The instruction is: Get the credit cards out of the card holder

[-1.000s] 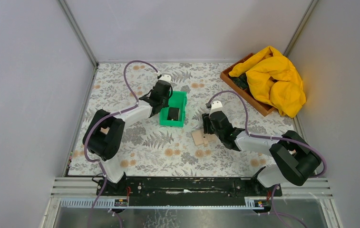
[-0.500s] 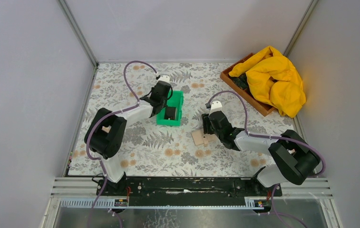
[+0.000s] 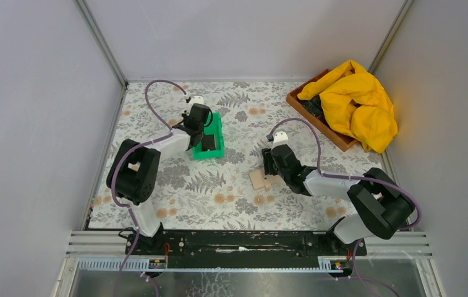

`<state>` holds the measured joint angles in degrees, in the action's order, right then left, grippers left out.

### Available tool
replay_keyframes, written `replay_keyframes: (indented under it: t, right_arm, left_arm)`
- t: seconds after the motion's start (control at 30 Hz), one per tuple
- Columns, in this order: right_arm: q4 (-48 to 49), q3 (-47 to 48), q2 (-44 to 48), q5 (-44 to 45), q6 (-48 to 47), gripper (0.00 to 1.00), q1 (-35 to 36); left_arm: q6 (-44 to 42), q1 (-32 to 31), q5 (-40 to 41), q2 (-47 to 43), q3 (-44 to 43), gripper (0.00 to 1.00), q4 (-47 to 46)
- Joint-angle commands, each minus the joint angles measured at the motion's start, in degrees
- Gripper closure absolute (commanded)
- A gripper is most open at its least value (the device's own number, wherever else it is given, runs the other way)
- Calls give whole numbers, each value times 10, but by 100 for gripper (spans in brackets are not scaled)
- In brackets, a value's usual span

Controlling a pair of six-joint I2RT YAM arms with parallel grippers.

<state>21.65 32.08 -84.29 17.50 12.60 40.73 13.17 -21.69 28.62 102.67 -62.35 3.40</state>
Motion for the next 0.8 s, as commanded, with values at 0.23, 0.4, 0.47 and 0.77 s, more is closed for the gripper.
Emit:
replay_keyframes:
  t: [0.23,0.4,0.47,0.77]
  right_arm:
    - [6,26,-3,14,-5,45,1]
    - [7,26,-3,13,-5,45,1]
    - [7,26,-3,12,-5,45,1]
    - [5,26,-1,24,-1,45,0]
  left_arm:
    - [38,31,14,-17,29,51,-8]
    - [49,31,24,-45,40,36,-12]
    - [56,31,40,-65,49,30,-17]
    - [94,-15,101,-234,122,22,-52]
